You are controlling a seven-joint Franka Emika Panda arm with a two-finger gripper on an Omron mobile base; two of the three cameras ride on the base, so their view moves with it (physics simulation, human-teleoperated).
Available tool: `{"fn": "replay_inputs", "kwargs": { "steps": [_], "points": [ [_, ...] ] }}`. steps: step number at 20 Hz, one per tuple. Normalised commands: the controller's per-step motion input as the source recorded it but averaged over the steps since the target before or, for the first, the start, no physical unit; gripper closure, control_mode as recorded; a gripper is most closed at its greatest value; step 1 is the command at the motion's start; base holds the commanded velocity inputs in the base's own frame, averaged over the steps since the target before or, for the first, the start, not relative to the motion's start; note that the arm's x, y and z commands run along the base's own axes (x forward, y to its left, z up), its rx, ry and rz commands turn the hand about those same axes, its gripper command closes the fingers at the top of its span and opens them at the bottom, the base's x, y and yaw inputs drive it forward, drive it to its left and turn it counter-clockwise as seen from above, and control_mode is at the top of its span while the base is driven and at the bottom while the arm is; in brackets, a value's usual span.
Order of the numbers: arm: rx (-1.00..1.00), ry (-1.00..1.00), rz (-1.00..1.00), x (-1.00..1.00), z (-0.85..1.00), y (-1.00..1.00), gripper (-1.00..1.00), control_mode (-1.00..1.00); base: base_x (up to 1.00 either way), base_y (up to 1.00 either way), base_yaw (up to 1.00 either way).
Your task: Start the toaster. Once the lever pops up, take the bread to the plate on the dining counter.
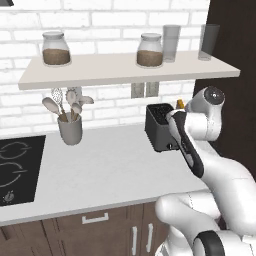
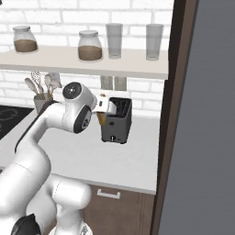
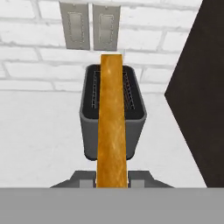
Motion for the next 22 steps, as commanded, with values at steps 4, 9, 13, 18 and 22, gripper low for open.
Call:
{"fn": "replay_inputs", "kwargs": {
  "steps": [4,9,13,18,22],
  "points": [
    [0.00,0.19,0.00,-1.00,0.27,0.27,1.00,-1.00,0.00,0.00,0.00],
    [0.00,0.20,0.00,-1.00,0.24,0.26,1.00,-1.00,0.00,0.00,0.00],
    [0.01,0.20,0.00,-1.00,0.22,0.23,1.00,-1.00,0.00,0.00,0.00],
    [0.03,0.19,0.00,-0.98,0.20,0.21,1.00,-1.00,0.00,0.00,0.00],
    [0.02,0.19,0.00,-0.94,0.14,0.23,1.00,-1.00,0.00,0.00,0.00]
  ]
}}
